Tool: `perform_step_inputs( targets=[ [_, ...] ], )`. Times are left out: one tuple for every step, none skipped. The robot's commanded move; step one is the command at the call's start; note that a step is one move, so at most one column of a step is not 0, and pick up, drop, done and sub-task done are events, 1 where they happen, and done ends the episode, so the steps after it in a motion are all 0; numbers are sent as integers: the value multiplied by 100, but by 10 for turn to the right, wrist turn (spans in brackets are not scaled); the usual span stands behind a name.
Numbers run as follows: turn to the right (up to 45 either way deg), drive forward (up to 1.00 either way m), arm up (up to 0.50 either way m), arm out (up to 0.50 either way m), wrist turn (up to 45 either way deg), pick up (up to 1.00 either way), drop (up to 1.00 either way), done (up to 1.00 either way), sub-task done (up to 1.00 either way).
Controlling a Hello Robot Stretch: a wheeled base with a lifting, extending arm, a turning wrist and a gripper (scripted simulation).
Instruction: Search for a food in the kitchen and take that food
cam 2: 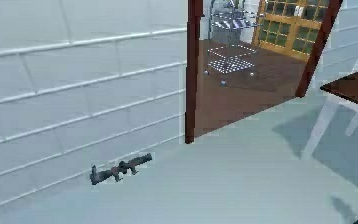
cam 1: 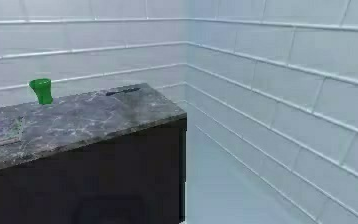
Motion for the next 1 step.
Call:
perform_step_inputs(
  targets=[
    [-300, 0, 0, 0, 0, 0, 0, 0, 0]
  ],
)
